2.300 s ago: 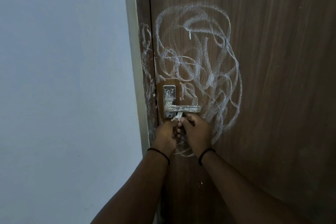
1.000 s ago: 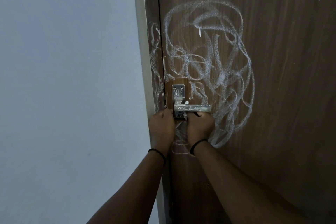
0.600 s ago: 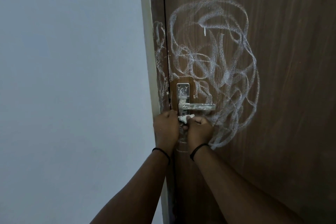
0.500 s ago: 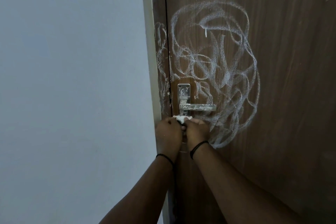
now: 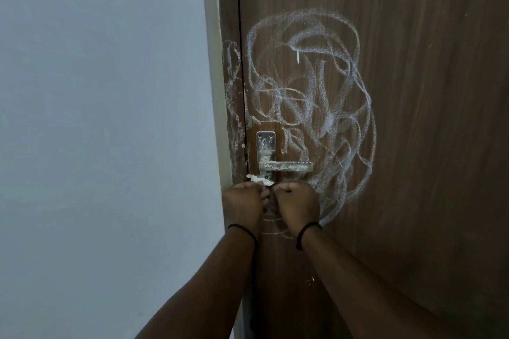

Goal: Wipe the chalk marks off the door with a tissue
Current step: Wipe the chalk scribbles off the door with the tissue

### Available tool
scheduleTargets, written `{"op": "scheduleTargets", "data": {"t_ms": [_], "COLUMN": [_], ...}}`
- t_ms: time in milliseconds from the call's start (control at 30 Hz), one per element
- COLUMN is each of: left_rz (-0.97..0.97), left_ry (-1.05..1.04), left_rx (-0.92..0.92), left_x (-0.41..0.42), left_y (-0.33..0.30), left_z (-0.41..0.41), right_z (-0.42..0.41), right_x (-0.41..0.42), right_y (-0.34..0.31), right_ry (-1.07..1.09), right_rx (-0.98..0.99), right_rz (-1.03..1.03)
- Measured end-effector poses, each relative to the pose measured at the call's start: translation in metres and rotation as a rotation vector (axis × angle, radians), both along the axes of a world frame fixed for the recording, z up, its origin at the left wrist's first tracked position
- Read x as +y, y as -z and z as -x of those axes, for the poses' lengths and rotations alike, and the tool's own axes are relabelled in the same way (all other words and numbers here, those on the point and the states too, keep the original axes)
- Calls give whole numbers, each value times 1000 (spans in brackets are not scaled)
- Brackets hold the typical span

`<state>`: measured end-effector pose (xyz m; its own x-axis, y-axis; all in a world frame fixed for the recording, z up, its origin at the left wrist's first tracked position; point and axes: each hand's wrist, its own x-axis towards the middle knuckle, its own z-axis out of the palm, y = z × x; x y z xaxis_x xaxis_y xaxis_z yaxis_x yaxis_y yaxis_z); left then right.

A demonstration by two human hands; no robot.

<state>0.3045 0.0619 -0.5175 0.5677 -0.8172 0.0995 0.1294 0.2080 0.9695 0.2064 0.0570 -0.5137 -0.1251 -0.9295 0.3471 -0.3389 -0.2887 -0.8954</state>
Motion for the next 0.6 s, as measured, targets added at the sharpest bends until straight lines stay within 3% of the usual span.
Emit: {"op": "scheduleTargets", "data": {"t_ms": [100,200,300,600], "left_rz": [52,66,133,248], "left_ry": [-56,-246,-352,-381], "left_rx": [-7,-115,-267,-680], "left_x": [5,7,5,-1], "left_y": [-2,-5,-8,-34], "left_z": [10,20,21,1], "right_z": [16,29,41,48], "right_x": [18,17,8,-4], "right_y": [-3,-20,-36,-34], "right_ry": [134,229,270,230], "right_rx": [345,395,378,347], "right_rz": [489,785,817,688]}}
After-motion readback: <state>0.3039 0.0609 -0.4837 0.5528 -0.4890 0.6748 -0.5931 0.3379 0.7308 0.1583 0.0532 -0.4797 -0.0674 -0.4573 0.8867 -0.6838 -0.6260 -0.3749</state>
